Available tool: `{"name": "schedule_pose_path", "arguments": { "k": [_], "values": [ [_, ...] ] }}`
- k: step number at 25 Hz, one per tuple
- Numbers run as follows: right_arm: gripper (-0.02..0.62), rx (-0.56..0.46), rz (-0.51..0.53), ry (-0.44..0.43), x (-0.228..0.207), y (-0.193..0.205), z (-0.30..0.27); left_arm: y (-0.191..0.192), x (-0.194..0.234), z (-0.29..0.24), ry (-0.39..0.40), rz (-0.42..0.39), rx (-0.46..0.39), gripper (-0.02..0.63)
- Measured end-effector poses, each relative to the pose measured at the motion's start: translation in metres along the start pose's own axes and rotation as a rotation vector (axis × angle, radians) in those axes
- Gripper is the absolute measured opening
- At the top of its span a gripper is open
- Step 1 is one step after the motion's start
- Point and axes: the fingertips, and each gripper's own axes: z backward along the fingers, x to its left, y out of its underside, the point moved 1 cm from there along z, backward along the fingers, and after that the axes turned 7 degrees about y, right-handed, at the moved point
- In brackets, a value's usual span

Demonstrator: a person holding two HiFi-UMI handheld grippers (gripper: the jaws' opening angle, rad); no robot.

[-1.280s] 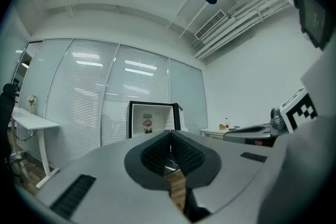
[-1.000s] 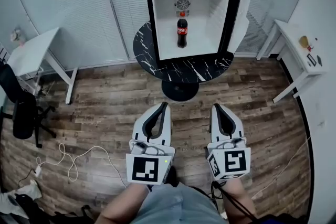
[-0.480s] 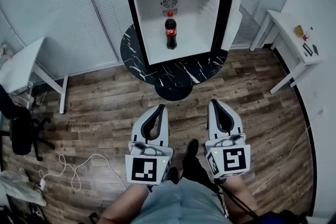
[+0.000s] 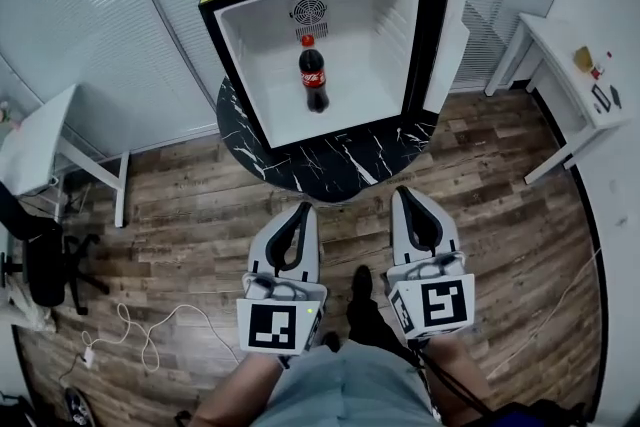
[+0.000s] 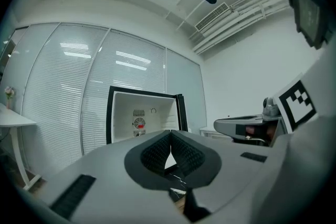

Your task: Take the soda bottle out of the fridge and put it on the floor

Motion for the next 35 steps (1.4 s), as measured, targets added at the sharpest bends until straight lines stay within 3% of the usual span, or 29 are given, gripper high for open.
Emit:
{"name": "schedule_pose_path", "arguments": {
  "k": [6,13,27,35],
  "values": [
    [0.014,0.005,-0.025,-0.073,-0.037,0.001,-0.073,0.000,0.017,-0.070,-0.059,-0.003,0.025,0.017],
    [0.014,-0.061,-0.029,-0.178,-0.062,-0.030,-0.144,-0.029,0.043,-0.123,-0.165,-0.034,-0.006,0.017],
    [0.014,-0.066,0.001,-0.309,-0.038,-0.034,-0.207,-0.029,0.086,-0.155,-0.267,-0.025,-0.007,0.017],
    [0.014,-0.014,0.019,-0.323,-0.022,-0.013,-0.256,-0.006,0.127,-0.188,-0.258,0.032,-0.008,0.017]
  ]
}}
